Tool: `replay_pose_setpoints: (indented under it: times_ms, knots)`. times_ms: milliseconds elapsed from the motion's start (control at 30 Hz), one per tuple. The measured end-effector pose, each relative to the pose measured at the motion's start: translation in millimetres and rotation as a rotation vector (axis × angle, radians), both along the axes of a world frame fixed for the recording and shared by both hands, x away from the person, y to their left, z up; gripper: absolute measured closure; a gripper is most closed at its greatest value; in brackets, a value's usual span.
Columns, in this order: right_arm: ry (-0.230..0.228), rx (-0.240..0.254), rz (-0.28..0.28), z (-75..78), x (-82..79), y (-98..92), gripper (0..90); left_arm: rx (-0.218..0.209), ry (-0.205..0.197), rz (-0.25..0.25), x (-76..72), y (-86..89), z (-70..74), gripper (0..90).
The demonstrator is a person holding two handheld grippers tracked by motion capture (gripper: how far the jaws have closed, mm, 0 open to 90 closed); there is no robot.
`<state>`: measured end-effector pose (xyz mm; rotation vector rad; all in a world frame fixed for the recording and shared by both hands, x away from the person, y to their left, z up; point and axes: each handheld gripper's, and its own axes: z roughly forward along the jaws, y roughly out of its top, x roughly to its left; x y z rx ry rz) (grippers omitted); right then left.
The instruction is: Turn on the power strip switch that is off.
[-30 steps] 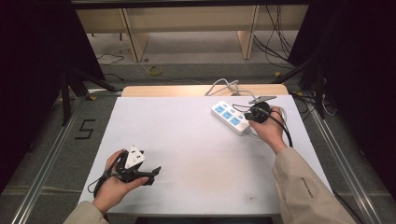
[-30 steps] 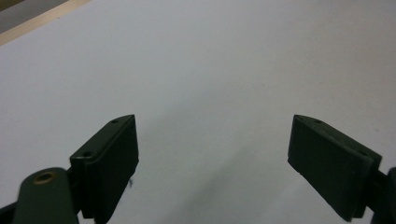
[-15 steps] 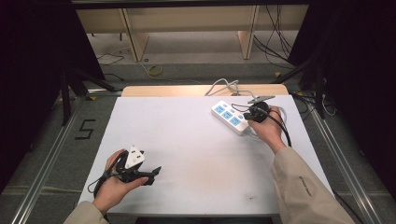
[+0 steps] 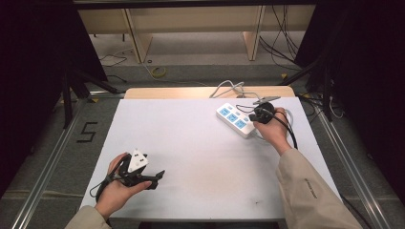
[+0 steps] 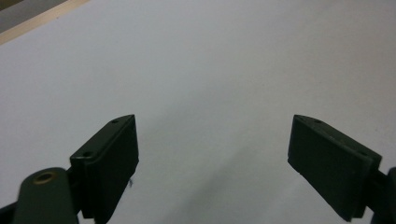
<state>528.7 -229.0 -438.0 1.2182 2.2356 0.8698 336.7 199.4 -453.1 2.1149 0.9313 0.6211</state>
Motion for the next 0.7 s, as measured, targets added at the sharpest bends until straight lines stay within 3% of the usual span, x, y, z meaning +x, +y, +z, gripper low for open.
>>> replay_pose_setpoints:
  times_ms: [700]
  knots:
    - [0.014, 0.004, -0.011, -4.7, 7.3, 4.2, 90.0, -0.003, 0.000, 0.000, -0.2, -0.5, -0.1, 16.0]
